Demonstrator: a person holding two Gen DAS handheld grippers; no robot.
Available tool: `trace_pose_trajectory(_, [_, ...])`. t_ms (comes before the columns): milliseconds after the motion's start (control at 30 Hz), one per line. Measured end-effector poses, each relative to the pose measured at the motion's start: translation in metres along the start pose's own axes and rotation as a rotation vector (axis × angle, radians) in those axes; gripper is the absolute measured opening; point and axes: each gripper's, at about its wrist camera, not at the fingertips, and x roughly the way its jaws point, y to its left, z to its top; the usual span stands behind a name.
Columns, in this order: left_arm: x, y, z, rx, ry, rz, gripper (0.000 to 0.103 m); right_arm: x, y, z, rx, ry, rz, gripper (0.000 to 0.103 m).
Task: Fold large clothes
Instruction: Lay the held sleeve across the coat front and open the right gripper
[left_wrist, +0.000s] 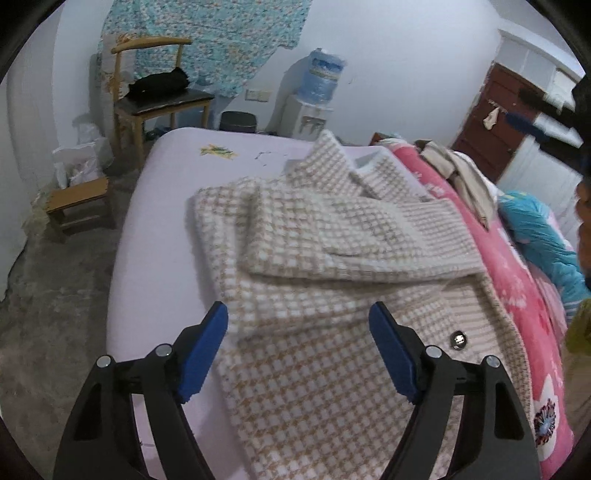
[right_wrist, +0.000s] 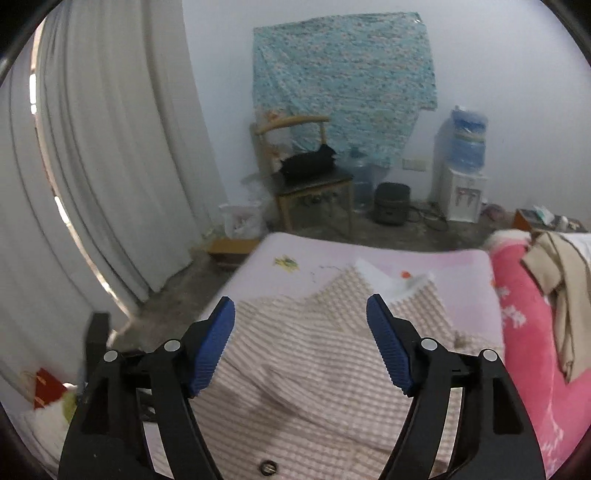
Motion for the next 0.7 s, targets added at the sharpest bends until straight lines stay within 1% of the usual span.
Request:
trace_pose_trajectory(33, [0.002, -0.002, 0.003, -0.001, -0.004, -0.018, 0.077, -0.001, -0.016, -0.007, 0.016, 0.008, -0.025, 0.070])
trace_pose_trajectory(67, [0.004, -0.002, 0.005, -0.004, -0.006, -0.030, 0.077, 0.000, -0.019, -0.009, 0.027, 0.013, -0.042, 0.070])
trace_pose_trajectory(133, [0.013, -0.004, 0.014, -0.025, -0.004, -0.049, 0.077, 0.002, -0.043, -0.020, 0.066, 0.033, -0.092, 0.070])
trace_pose_trajectory(200, [0.026, -0.002, 0.024, -0.049, -0.003, -0.042, 0.077, 0.005, -0.074, -0.034, 0.123, 0.057, -0.137, 0.070])
trace_pose_trajectory(233, [0.032, -0.001, 0.030, -0.062, -0.003, -0.029, 0.076, 0.006, -0.083, -0.040, 0.152, 0.070, -0.150, 0.070])
trace_pose_trajectory(267, [0.040, 0.002, 0.036, -0.079, 0.001, -0.007, 0.072, 0.003, -0.085, -0.049, 0.172, 0.079, -0.158, 0.070])
trace_pose_trajectory(300, [0.048, 0.006, 0.042, -0.098, 0.008, 0.012, 0.068, 0.005, -0.102, -0.057, 0.212, 0.097, -0.174, 0.070])
trace_pose_trajectory(333, [0.059, 0.012, 0.050, -0.125, 0.019, 0.038, 0.065, 0.004, -0.110, -0.064, 0.234, 0.106, -0.179, 0.070])
trace_pose_trajectory(367, [0.066, 0.016, 0.054, -0.135, 0.030, 0.056, 0.060, 0.005, -0.120, -0.071, 0.262, 0.117, -0.182, 0.070])
trace_pose_trajectory(400, [0.075, 0.019, 0.059, -0.140, 0.049, 0.081, 0.054, 0.005, -0.126, -0.076, 0.278, 0.123, -0.184, 0.070])
trace_pose_trajectory(433, [0.088, 0.022, 0.065, -0.134, 0.082, 0.110, 0.051, 0.007, -0.136, -0.083, 0.302, 0.132, -0.190, 0.070])
trace_pose_trajectory(533, [0.121, 0.027, 0.074, -0.111, 0.165, 0.144, 0.033, 0.012, -0.151, -0.093, 0.333, 0.145, -0.193, 0.070])
trace_pose_trajectory(567, [0.126, 0.028, 0.075, -0.111, 0.177, 0.141, 0.027, 0.016, -0.154, -0.095, 0.339, 0.149, -0.193, 0.070])
trace_pose_trajectory(600, [0.130, 0.029, 0.077, -0.110, 0.179, 0.146, 0.021, 0.016, -0.154, -0.094, 0.341, 0.151, -0.194, 0.070])
trace_pose_trajectory(667, [0.126, 0.025, 0.077, -0.088, 0.156, 0.149, 0.011, 0.018, -0.158, -0.099, 0.339, 0.160, -0.203, 0.070])
trace_pose_trajectory(700, [0.117, 0.022, 0.077, -0.077, 0.123, 0.151, 0.010, 0.019, -0.159, -0.103, 0.337, 0.164, -0.208, 0.070])
